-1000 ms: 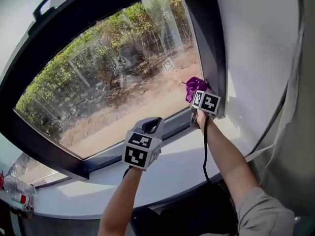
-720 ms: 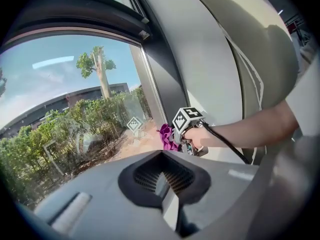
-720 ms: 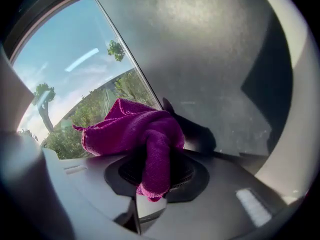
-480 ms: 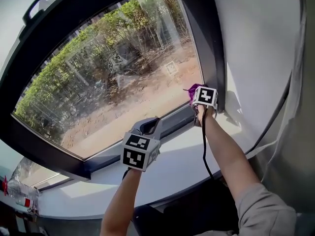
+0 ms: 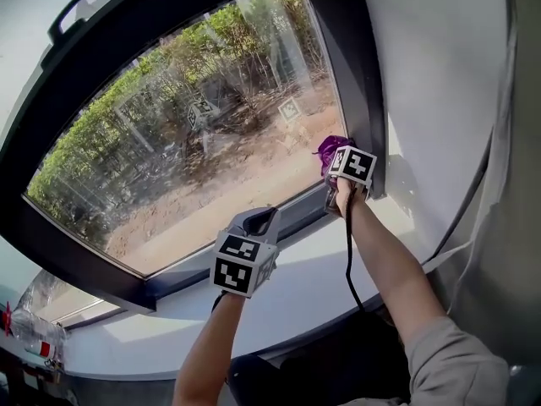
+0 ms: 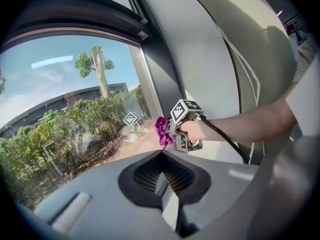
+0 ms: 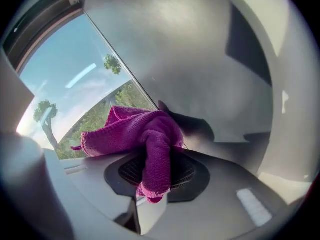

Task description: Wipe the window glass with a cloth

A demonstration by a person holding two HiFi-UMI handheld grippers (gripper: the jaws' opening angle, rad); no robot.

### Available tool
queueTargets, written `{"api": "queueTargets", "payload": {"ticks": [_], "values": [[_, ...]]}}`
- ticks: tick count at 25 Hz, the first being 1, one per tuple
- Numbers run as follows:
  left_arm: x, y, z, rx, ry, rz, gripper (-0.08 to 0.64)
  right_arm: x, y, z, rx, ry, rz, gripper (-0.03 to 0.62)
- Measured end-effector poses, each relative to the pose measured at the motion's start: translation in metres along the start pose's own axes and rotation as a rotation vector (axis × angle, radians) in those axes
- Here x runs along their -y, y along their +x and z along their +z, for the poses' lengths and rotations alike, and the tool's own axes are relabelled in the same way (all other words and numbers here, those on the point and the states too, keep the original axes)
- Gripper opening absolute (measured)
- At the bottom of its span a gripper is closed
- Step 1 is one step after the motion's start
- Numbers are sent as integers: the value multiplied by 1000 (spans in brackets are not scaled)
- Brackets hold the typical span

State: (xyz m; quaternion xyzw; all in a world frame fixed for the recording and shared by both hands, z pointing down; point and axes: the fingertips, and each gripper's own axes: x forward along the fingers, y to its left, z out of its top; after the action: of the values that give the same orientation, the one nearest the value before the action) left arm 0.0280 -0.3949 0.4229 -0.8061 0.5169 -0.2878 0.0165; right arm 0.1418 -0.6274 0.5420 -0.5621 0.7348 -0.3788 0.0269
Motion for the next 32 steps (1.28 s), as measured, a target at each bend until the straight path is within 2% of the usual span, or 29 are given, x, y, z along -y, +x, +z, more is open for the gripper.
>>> {"api": "queueTargets", "payload": {"ticks": [6, 11, 18, 32], "values": [[7, -4, 13, 22, 4, 2, 0, -54, -40, 69, 137, -72, 101, 114], [10, -10, 23, 36, 19, 1, 0, -88, -68, 123, 222, -113, 131, 112], [10, -12, 25, 47, 7, -1, 0, -123, -94, 167, 271, -105, 175, 110], [6, -3, 21, 47, -2, 11, 0, -182, -136, 236, 383, -149, 237, 112]]}}
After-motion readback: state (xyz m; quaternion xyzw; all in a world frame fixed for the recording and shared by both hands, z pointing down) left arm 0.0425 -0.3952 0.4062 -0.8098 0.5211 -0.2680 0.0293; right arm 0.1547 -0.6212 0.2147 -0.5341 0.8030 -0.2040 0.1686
